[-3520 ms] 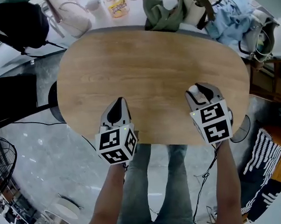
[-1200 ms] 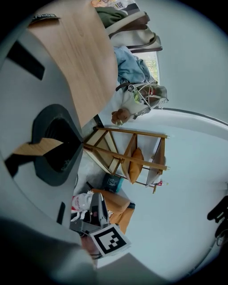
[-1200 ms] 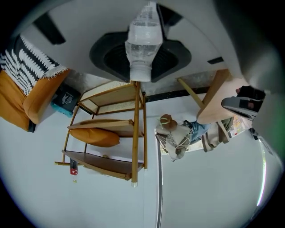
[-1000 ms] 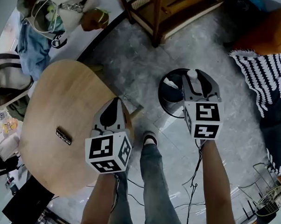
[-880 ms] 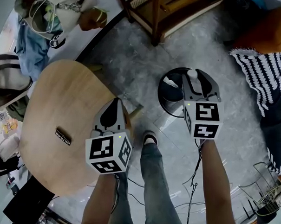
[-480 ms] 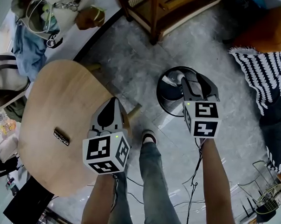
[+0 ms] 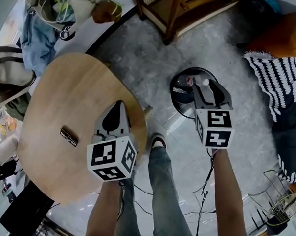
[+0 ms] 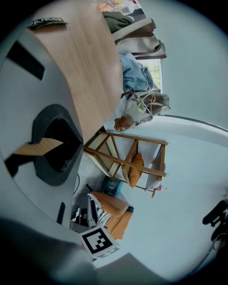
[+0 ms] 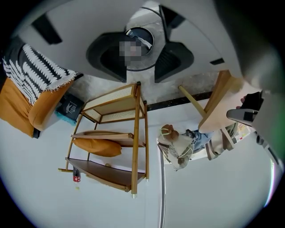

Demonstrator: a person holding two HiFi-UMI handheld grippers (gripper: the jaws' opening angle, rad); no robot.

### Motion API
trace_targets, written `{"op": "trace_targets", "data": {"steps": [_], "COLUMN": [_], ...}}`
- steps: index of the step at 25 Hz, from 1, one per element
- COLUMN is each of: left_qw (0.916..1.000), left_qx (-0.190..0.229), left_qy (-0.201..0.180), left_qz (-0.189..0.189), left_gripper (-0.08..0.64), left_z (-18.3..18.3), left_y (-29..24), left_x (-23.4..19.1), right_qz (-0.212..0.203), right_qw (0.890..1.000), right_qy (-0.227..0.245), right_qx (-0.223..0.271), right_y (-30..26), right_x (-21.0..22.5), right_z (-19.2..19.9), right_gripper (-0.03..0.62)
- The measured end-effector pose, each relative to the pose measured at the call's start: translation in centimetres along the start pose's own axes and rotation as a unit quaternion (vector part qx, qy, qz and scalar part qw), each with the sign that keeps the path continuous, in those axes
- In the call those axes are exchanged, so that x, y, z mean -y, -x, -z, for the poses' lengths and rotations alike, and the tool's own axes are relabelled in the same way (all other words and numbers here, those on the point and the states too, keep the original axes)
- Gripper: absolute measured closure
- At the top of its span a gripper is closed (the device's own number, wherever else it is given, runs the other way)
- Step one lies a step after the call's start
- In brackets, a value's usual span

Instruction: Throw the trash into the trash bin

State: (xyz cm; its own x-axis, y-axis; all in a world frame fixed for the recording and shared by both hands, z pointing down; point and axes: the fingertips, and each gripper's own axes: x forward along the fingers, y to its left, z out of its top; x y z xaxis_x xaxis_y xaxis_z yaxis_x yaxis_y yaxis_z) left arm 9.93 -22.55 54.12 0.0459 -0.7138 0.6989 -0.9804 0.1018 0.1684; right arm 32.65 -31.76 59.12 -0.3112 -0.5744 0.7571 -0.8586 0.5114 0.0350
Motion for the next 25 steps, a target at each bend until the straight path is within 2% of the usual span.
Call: {"op": "trace_targets", "data": {"steps": [7,12,17,25], "left_qw": [0.9997,0.9992,0.998,0.9929], "left_qx": [0.007,0.016,0.026,0.034], "left_qy": [0.016,0.026,0.037,0.074], "left_qz": [-0.015,-0.027,-0.044,-0.087], "left_gripper": [0.549,0.549,0.549,0.549], "left_z": [0.3,0.1,0.2,1.9], "left_y": [2.9,5.9,9.6,16.4], "left_x": [-3.0,-5.7,-9.4,-17.8], "right_qz": [0.001,-0.011,-0.034,-0.091], "right_qw": [1.0,1.0,0.999,0.994], "right_qy": [0.008,0.016,0.025,0.053], "right_qx": [0.005,0.015,0.027,0.033], "right_y": [2.2,4.3,5.9,7.3], "right_x": [-2.4,-5.9,-11.5,-23.8], "right_z": [-1.4,-3.2,-5.1,-7.3], "right_gripper": [0.383,0.385,0.383,0.383]}}
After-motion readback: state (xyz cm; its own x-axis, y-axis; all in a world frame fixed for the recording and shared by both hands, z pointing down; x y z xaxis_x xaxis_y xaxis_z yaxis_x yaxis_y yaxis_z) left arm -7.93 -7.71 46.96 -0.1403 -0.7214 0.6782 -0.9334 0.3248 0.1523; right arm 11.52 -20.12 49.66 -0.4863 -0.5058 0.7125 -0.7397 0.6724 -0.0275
